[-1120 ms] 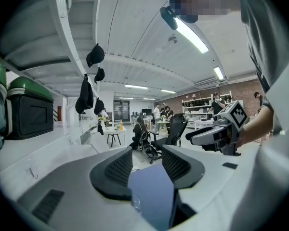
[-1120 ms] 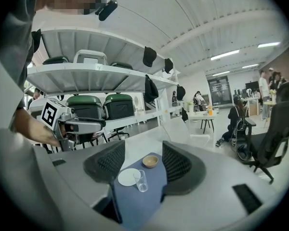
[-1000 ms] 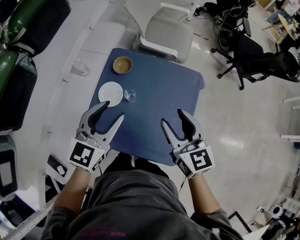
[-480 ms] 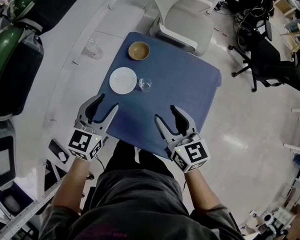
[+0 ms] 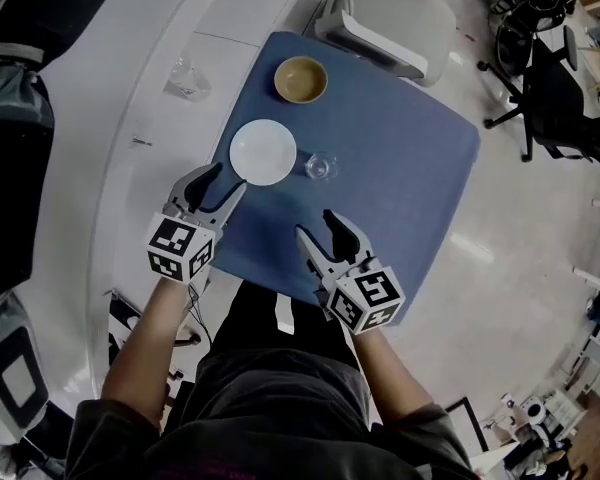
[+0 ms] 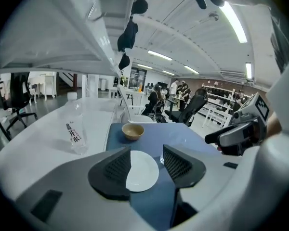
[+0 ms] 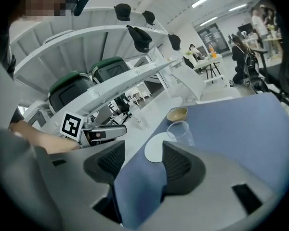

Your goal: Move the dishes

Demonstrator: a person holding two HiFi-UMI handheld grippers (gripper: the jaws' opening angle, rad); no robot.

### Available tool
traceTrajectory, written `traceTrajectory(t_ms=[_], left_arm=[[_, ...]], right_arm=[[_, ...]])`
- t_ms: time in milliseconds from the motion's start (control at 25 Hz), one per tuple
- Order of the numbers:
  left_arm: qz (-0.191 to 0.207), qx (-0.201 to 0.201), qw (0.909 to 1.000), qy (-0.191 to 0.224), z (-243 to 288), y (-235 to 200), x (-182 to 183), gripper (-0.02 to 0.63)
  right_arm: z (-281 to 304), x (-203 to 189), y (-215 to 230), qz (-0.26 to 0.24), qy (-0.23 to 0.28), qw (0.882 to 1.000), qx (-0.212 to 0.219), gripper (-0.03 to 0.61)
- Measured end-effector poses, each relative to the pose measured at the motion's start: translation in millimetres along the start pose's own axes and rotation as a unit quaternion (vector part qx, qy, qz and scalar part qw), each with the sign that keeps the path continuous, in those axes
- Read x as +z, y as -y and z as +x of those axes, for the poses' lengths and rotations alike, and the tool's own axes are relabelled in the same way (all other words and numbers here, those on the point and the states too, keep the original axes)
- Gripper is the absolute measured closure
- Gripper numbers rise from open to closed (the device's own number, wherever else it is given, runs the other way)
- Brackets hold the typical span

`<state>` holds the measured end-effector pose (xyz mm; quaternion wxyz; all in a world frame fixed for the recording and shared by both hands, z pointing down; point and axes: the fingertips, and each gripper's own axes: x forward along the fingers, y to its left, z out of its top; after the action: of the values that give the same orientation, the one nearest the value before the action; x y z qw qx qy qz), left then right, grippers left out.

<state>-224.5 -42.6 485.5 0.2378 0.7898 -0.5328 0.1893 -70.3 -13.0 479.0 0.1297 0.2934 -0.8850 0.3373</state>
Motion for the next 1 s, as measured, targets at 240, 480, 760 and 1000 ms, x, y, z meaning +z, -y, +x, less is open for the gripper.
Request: traceTrajectory(t_ms=[240, 480, 760, 1000], left_arm=[[-0.019, -0.005, 0.9995, -0.025, 51, -50, -47, 0.403], [-0.03, 0.005, 0.9987, -0.042, 87, -81, -67, 0.403], [-0.033, -0.005, 0.9971, -0.068, 118, -101, -81, 0.405], [-0.046, -0.022, 0.9946, -0.09, 133, -104, -89, 0.413]], right_arm=[[54, -53, 12, 0.037, -0.027, 0.999, -0.01, 0.33], [85, -79, 33, 0.08, -0.036, 0.996, -0.022, 0.333], [112, -87, 45, 0.12, -0.031, 0.992, -0.025, 0.342], [133, -94, 55, 0.169, -0.029, 0.985, -0.029, 0.353]])
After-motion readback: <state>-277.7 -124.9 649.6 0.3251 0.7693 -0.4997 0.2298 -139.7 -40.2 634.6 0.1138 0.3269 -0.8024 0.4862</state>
